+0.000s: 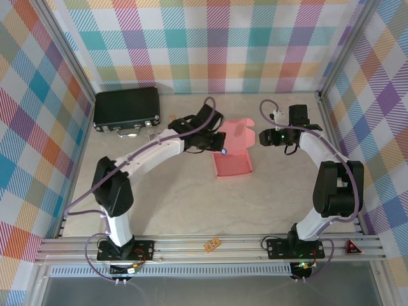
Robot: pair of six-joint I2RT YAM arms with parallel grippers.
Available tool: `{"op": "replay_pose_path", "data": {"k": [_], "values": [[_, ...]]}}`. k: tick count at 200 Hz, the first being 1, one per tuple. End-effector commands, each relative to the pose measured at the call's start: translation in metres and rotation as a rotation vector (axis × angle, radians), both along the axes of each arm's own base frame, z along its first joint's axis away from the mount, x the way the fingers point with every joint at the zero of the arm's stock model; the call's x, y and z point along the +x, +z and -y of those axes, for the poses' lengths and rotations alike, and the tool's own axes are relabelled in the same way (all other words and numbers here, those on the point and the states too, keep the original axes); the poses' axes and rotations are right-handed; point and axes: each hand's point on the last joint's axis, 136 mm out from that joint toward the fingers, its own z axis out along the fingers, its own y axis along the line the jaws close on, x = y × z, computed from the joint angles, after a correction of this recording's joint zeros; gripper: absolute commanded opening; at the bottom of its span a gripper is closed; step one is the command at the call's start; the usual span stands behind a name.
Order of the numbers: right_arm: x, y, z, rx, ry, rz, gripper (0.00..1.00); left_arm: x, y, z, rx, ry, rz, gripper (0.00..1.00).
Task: Fold the paper box
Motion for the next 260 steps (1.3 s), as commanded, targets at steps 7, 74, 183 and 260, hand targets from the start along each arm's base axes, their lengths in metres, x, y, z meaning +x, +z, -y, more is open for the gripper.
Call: {"op": "replay_pose_path", "data": {"k": [7,74,183,260], "values": [[-0.002,0.011,0.000,0.008,-0.008,0.025,0.60,0.001,-0.012,0.023,-0.024,-0.040,-0.024,0.00],[-0.002,0.012,-0.002,0.024,-0.008,0.023,0.60,0.008,-0.060,0.045,-0.023,-0.081,-0.081,0.00],[-0.004,0.023,-0.020,0.088,0.110,0.061,0.61,0.024,-0.014,-0.001,0.057,-0.009,0.054,0.44],[0.006,0.025,-0.039,0.115,0.249,0.077,0.61,0.054,0.003,-0.078,0.160,0.079,0.100,0.54]]}}
